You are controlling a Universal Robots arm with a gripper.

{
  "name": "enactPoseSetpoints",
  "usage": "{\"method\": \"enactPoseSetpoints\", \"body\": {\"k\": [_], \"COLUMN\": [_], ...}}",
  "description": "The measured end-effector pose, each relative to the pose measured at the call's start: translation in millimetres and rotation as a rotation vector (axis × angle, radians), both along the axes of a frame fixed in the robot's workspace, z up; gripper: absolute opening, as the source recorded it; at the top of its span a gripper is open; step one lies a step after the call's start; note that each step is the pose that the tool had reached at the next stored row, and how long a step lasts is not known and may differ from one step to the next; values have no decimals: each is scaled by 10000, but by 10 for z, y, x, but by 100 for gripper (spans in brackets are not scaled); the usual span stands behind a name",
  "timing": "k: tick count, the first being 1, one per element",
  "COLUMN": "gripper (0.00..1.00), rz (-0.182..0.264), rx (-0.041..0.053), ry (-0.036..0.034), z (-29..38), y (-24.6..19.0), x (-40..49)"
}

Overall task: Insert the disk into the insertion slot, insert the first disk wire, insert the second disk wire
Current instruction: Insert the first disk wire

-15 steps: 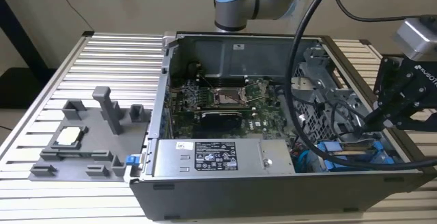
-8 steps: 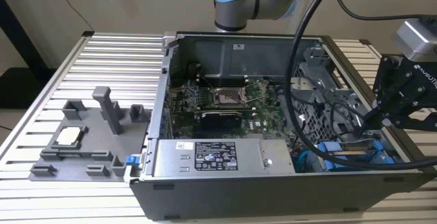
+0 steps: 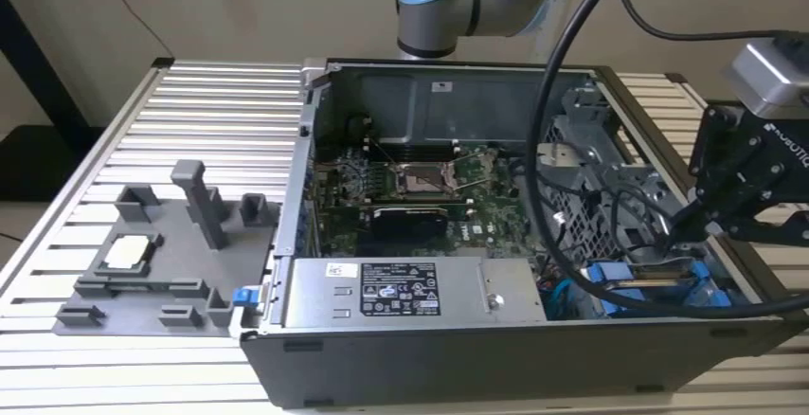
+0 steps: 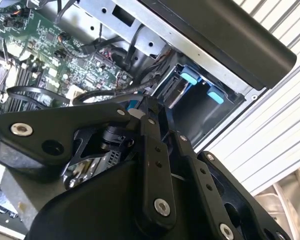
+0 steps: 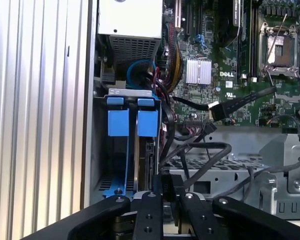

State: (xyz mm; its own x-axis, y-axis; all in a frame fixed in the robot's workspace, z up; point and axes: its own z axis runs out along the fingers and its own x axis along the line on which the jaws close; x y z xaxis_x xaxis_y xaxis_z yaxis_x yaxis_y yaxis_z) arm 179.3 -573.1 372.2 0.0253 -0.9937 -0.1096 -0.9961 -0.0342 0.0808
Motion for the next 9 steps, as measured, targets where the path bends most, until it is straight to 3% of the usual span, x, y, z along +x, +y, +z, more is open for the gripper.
{"method": "enactPoseSetpoints", "body": {"k": [9], "gripper": [19], "rz": [1], "rx": [4], "ry": [0], "z": [-101], "y": [-44], "x": [28]}}
